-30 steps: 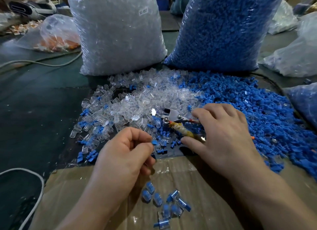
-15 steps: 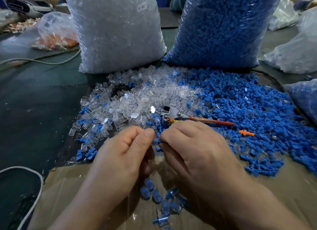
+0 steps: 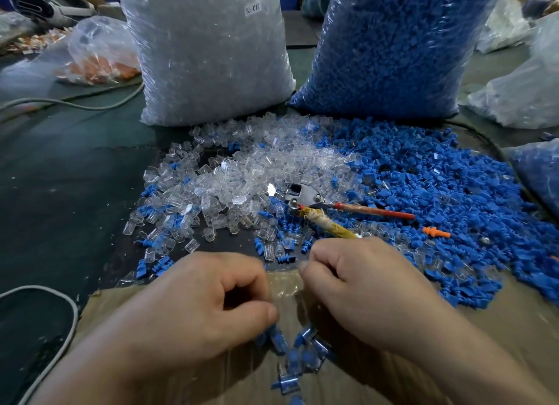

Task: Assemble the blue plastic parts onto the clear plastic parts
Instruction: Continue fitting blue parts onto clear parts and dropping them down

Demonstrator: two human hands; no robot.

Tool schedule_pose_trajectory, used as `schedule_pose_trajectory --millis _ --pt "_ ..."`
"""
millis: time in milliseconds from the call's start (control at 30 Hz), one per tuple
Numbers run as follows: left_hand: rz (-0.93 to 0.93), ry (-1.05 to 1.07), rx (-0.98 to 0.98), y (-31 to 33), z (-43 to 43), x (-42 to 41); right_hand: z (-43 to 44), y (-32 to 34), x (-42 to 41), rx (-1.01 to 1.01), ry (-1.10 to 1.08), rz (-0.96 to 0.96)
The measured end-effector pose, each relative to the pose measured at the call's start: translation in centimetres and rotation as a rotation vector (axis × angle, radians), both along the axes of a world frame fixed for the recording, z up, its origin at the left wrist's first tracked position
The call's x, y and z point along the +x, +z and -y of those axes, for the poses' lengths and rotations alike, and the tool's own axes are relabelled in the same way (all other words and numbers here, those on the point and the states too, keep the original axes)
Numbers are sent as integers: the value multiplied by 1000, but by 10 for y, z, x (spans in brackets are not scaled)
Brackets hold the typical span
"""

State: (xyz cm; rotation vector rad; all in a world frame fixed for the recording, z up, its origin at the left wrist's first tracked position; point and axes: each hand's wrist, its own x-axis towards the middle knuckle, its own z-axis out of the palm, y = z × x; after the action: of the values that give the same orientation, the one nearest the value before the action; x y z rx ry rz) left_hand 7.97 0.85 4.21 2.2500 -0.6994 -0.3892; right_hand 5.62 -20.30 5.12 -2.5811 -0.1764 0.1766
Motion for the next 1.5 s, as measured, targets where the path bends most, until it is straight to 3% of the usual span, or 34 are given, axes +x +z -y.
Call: schedule_pose_trajectory --millis 100,333,433,800,1033,1167,1367,1500 --pt "-13 -28 104 -2 -5 2 -2 -6 0 -196 10 89" --pt "286 375 261 -17 -1 9 -12 -21 7 -307 40 205" --pt "337 346 393 -25 9 10 -19 -27 16 -380 69 228" --pt "320 321 287 -27 24 9 -16 -29 17 -319 112 263" --pt "274 500 4 -30 21 6 -6 -29 14 -1 -54 257" --pt "82 614 -373 -34 22 6 -1 -30 13 309 -164 148" --pt "-164 592 -631 -32 18 5 -1 -22 11 852 -199 -130" --pt "-236 546 -684 -26 17 2 0 -24 11 1013 -198 -211"
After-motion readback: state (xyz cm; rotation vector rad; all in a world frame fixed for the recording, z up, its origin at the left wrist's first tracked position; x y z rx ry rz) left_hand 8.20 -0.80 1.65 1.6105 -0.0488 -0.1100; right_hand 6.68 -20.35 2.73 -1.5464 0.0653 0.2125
